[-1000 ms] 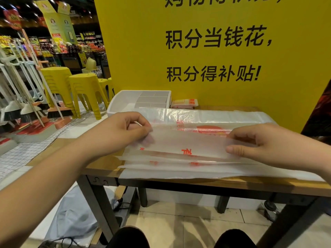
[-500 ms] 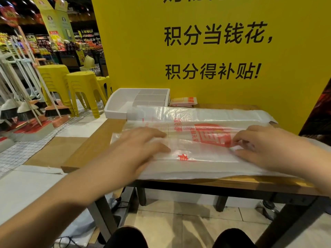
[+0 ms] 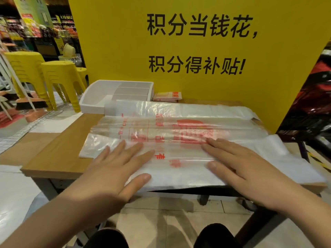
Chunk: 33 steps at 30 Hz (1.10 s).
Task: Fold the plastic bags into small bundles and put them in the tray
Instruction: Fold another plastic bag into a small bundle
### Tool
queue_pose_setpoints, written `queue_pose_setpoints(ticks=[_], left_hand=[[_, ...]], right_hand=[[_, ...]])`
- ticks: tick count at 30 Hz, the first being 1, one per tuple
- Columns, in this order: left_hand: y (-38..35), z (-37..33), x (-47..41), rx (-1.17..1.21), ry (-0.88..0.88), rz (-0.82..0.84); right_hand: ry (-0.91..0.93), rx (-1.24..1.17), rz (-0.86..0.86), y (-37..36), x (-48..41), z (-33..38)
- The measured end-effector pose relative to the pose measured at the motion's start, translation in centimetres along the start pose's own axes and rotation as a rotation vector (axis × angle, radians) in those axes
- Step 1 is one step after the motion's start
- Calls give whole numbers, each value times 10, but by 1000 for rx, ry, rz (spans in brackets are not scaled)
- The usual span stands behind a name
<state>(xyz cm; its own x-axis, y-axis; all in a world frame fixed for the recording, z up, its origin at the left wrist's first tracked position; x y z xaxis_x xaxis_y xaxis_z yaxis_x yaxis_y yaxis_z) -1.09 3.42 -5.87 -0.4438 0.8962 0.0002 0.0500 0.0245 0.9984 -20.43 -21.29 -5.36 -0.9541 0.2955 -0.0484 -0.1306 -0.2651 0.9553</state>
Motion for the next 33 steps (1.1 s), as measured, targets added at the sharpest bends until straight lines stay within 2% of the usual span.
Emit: queue_pose_setpoints(ticks=[3, 6, 9, 11, 12, 14, 17, 22, 26, 29, 33], left_hand=[[3, 17, 11, 32, 113, 15], [3, 21, 15, 53, 147, 2], [4, 12, 10, 52, 177, -30], [10, 5, 4, 4, 156, -87], [14, 0, 1, -18, 125, -120], [19, -10, -5, -7, 54, -140], [20, -19, -12, 37, -27, -117], [8, -5, -6, 70, 62, 23], [5, 2, 0, 49, 99, 59], [10, 2, -1, 100, 110, 5], [25, 4, -2, 4, 29, -131]], right_hand=[[-154, -15, 46, 15, 18, -33], [-301, -24, 54, 26, 29, -58], [-389, 198, 20, 28, 28, -55], [-294, 304, -96, 28, 19, -31], [-218, 274, -131, 27, 15, -14], [-65, 124, -91, 19, 5, 18], [93, 49, -21, 3, -10, 40], [55, -52, 54, -2, -4, 12], [-19, -65, 70, 2, 7, -16], [-26, -25, 0, 10, 6, -15], [31, 135, -99, 28, 8, -1]])
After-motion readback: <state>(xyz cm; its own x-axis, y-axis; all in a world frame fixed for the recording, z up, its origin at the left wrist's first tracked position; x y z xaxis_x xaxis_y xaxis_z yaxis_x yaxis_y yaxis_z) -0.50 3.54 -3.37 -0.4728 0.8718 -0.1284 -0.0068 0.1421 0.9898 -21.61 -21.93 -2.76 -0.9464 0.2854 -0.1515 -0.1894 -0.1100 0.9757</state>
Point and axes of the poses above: each hand's wrist, its own x-axis away from the middle knuckle, its own y-axis out of the back of the hand, z = x × y, the point moved 2 cm from there along -x, towards the middle knuckle, and after that the axes turned 5 degrees about -x, right-handed, at the moved point
